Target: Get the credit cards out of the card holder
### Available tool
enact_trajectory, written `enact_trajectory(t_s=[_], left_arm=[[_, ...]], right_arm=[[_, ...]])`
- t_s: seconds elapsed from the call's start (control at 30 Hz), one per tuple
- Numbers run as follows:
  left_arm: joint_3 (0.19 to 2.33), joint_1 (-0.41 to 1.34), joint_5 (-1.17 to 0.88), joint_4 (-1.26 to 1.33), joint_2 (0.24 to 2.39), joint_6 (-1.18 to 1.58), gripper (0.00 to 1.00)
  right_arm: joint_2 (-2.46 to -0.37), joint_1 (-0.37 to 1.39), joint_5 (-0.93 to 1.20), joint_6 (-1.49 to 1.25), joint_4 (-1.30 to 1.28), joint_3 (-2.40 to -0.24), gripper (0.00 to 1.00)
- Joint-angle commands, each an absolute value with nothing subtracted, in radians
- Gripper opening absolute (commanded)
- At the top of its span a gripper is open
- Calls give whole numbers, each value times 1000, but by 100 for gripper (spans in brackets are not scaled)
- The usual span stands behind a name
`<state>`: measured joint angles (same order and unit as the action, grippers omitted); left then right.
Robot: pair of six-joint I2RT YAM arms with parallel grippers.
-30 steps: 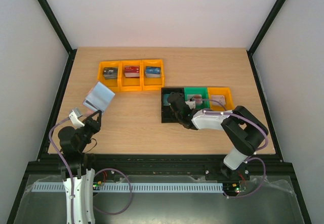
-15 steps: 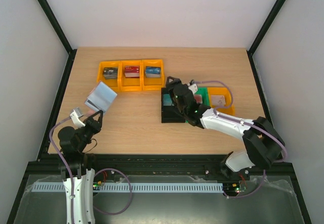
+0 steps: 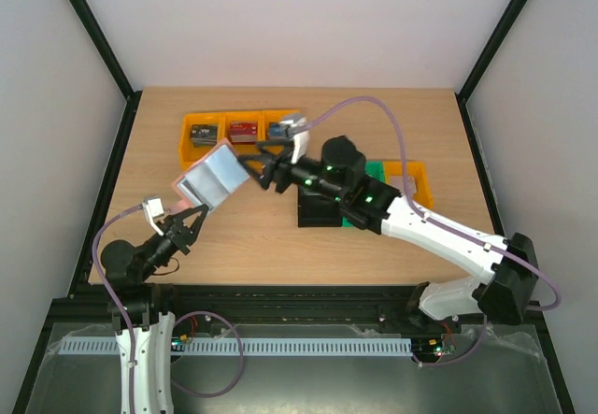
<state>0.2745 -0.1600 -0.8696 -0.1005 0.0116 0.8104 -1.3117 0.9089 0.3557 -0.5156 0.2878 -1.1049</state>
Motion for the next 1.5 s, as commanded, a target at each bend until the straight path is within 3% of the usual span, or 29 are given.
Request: enact_trajectory(t_s=[0.0,0.17,0.37,0.63,0.93,1.07,1.13,1.4,1.47], left_arm=[[266,-150,-980,36,-9,844,2],[263,-137,-1010,62,-9,842,2],[262,-126,-1021,74,-9,836,2],[262,-117,-1025,90,-9,838,2],[263,-115,-1028,96,-9,832,2],[261,-115,-1011,91,-9,832,2],[259,-115,-1008,91,-9,831,2],[262,-115,-1015,90,-9,827,2],[263,-115,-1017,91,-9,825,2]], right_arm=[[-1395,1068,274,-225,34,-1262,68],[-1509,1130,107,-206,-52,-1398,70],[-1611,1156,140,-194,-123,-1505,71],[-1669,1162,23,-209,-152,-1520,68],[-1689,1161,48,-205,-161,-1531,62],[-1678,1162,255,-155,-152,-1515,72],[-1670,1163,230,-158,-137,-1499,73],[-1683,1163,129,-158,-140,-1502,66],[-1677,1163,124,-157,-142,-1496,55]])
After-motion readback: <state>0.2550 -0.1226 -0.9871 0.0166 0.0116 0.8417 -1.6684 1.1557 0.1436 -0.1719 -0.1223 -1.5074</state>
